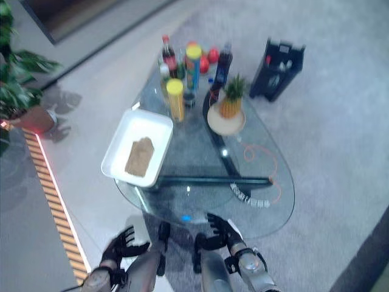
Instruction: Wipe the table with a cloth and put it in the basket.
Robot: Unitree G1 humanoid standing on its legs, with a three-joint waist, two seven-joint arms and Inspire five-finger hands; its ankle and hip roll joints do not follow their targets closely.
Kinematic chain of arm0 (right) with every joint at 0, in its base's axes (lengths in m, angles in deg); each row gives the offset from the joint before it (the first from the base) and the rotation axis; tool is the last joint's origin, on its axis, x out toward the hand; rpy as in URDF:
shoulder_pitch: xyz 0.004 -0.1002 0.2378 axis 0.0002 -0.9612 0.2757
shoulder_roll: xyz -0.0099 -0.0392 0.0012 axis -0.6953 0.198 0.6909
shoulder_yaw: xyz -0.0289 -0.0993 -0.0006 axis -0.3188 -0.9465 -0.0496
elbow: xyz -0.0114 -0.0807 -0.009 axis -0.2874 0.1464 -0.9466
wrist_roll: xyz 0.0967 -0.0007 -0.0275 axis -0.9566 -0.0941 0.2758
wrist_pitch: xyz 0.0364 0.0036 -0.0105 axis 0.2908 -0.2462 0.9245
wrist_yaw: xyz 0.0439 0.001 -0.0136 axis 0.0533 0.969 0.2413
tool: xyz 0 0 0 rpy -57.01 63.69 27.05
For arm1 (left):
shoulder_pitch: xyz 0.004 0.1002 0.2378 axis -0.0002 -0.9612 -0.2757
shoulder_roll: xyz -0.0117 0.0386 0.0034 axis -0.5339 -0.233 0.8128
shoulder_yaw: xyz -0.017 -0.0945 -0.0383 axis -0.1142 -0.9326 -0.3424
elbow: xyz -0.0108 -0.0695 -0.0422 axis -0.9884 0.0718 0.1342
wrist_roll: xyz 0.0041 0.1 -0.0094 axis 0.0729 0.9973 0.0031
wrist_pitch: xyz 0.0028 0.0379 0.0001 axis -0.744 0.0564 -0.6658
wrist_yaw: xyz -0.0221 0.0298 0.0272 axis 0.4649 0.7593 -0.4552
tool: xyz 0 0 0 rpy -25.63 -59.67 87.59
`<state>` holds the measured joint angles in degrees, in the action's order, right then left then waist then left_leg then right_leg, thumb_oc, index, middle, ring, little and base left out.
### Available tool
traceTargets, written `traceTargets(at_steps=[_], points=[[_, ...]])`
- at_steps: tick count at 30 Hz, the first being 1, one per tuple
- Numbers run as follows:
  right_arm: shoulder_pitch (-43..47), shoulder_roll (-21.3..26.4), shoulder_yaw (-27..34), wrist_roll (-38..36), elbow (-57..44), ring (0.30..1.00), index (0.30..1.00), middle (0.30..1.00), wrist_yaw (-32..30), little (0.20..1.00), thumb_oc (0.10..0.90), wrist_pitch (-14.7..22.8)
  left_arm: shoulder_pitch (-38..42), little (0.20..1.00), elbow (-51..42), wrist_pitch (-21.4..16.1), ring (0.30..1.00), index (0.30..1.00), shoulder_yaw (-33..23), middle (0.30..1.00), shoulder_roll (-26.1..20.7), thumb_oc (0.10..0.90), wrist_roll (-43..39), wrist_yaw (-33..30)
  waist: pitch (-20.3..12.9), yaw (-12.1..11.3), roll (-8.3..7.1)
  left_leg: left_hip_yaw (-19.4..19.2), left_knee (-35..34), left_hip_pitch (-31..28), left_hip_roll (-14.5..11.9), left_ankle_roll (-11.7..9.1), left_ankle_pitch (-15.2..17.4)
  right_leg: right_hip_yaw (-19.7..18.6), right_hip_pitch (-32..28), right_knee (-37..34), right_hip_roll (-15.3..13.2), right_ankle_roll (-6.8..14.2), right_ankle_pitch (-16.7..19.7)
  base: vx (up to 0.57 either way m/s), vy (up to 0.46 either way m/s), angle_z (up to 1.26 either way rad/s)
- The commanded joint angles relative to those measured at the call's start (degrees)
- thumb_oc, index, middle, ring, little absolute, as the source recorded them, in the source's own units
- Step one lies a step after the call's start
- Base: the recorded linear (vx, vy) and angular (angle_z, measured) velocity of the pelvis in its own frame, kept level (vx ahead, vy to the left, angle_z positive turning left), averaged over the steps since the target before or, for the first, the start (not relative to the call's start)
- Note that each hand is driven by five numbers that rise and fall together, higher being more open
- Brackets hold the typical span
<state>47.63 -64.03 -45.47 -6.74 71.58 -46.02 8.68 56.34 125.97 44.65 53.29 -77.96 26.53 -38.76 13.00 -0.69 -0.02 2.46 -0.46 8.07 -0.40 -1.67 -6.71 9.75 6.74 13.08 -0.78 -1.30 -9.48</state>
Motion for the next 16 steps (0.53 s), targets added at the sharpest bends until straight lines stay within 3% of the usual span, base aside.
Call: traceTargets(at_steps=[1, 6, 16], points=[[-0.62, -0.47, -0.77, -3.89, -1.10, 0.900, 0.900, 0.900, 2.46, 0.900, 0.800, 2.04, 0.51, 0.900, 2.06, -0.55, 0.900, 0.900, 0.43, 0.900, -0.08, 0.800, -1.24, 2.11, -3.56, 0.09, -2.76, -0.28, 3.08, -3.36, 4.18, 2.05, 6.89, -2.91, -4.23, -11.74, -0.19, 2.51, 9.43, 0.09, -0.021, 0.01], [0.04, -2.60, -0.91, -2.71, 8.13, 0.900, 0.900, 0.900, 4.63, 0.900, 0.800, 2.82, 1.79, 0.900, 11.36, 0.07, 0.900, 0.900, 0.84, 0.900, 1.54, 0.800, -1.36, 7.89, -7.29, 0.69, -2.64, -0.92, 1.58, -6.79, 3.29, 2.05, 7.67, -3.83, -7.35, -13.89, -0.01, 2.60, 9.62, 0.05, -0.013, -0.04], [0.10, -3.54, -0.44, -1.67, 14.65, 0.900, 0.900, 0.900, 8.32, 0.900, 0.800, 2.19, 3.59, 0.900, 16.30, 0.60, 0.900, 0.900, -0.34, 0.900, 1.86, 0.800, -0.43, 9.91, -9.50, 1.61, -1.94, -2.16, -0.75, -9.98, 1.95, 1.52, 7.80, -4.75, -9.74, -15.73, -0.14, 2.90, 9.87, 0.02, 0.009, -0.11]])
